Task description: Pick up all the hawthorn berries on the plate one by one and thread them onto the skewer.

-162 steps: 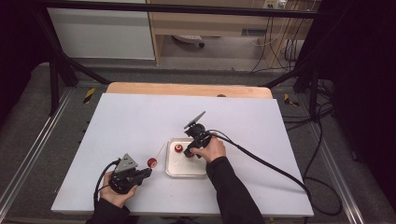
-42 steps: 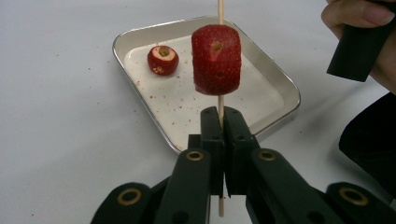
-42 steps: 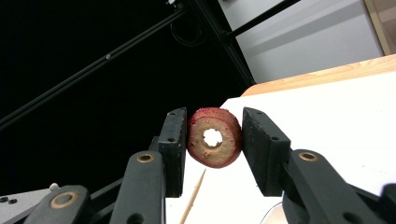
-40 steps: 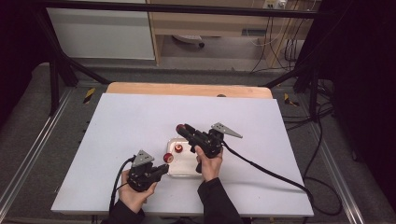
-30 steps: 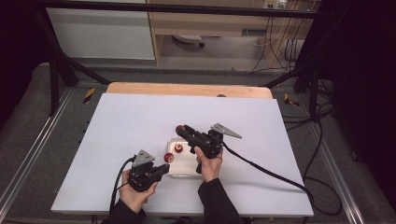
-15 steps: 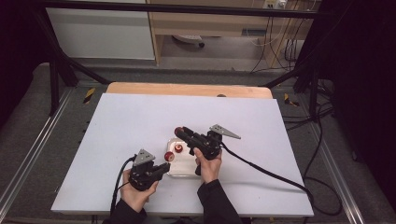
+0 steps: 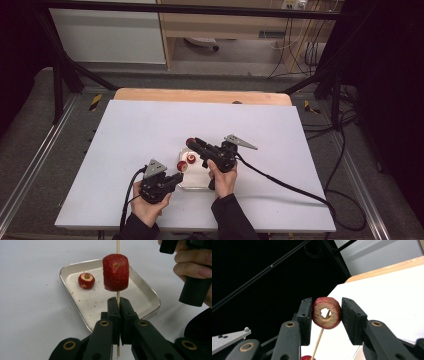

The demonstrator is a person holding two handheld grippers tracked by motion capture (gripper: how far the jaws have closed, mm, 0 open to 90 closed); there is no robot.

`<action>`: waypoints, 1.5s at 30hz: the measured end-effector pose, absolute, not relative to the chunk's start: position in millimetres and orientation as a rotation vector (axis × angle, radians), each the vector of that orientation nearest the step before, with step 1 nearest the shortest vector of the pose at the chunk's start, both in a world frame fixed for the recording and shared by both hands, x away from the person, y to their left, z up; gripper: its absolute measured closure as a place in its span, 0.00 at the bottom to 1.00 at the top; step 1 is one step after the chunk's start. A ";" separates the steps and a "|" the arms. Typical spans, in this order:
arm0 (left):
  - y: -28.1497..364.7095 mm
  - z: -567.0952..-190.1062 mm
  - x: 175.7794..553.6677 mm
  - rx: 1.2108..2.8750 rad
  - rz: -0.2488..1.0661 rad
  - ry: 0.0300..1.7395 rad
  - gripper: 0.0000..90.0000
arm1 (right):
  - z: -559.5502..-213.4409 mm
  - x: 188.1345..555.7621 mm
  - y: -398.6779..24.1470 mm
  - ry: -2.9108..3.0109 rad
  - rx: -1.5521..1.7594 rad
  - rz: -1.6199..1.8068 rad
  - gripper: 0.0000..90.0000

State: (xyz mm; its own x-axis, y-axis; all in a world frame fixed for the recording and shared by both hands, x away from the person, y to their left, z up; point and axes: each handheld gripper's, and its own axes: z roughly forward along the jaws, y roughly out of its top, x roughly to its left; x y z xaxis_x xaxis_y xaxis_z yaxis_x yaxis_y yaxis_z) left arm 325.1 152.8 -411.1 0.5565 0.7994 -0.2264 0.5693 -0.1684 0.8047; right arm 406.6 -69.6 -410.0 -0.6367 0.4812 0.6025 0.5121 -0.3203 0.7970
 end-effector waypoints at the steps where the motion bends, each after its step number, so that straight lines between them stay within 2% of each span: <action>1: 152.9 -410.6 324.2 1.855 0.312 1.117 0.98 | -409.8 406.6 -69.5 -1.809 -1.339 -2.152 0.69; 21: 147.7 -415.1 317.9 1.827 0.388 1.110 0.98 | -408.5 408.9 -70.5 -1.624 -1.391 -2.037 0.70; 45: 148.9 -413.7 316.0 1.814 0.345 1.125 0.98 | -406.0 406.3 -71.0 -1.782 -1.374 -2.145 0.70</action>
